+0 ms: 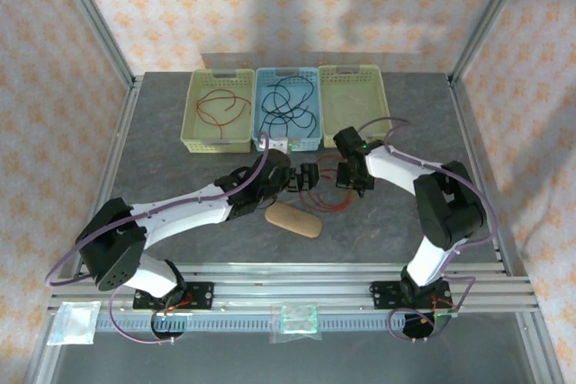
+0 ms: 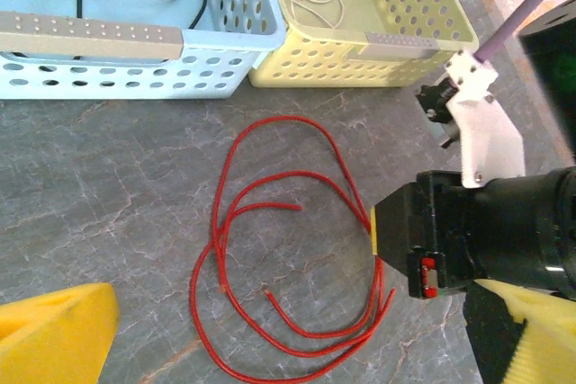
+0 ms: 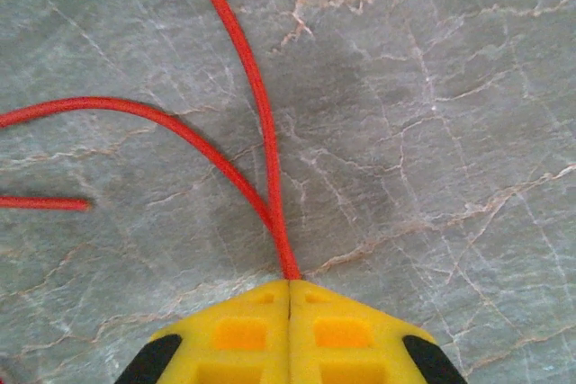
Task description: Untangle the cables
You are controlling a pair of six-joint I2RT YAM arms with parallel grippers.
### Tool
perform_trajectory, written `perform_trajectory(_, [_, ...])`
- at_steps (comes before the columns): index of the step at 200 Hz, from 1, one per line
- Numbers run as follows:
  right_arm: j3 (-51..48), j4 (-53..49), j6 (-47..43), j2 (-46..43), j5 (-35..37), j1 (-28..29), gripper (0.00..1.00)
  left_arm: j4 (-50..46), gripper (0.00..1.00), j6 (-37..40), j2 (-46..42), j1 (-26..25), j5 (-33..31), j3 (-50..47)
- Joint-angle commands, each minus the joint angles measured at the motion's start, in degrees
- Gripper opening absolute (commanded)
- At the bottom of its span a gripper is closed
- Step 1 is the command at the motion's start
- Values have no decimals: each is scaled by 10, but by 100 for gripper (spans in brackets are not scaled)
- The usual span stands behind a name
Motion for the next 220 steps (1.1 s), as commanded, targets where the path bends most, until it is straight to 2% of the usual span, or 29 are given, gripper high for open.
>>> perform_trajectory(1, [14, -16, -11, -62, 15, -2, 5, 3, 99, 1, -6, 4, -19, 5])
perform_trajectory(24, [18, -23, -33, -112, 17, -2, 0, 18, 99, 6, -12, 17, -10, 4])
perform_trajectory(63, [13, -30, -65, -173, 39, -2, 1, 40, 99, 20, -27, 54, 19, -7])
perform_trajectory(82, [25, -56, -60, -139, 23, -2, 14, 30, 99, 37, -25, 60, 27, 4])
perform_trajectory(93, [23, -53, -50, -117, 16, -2, 19, 25, 99, 71, -20, 54, 42, 16])
perform_trajectory(117, [16, -30, -26, -87, 13, -2, 21, 16, 99, 101, -17, 22, 41, 32])
perform_trajectory(150, [16, -15, -21, -42, -2, -3, 26, 45, 99, 80, -17, -1, 47, 11])
perform_trajectory(220, [22, -8, -24, 21, 4, -6, 26, 52, 99, 75, -25, -6, 27, 1])
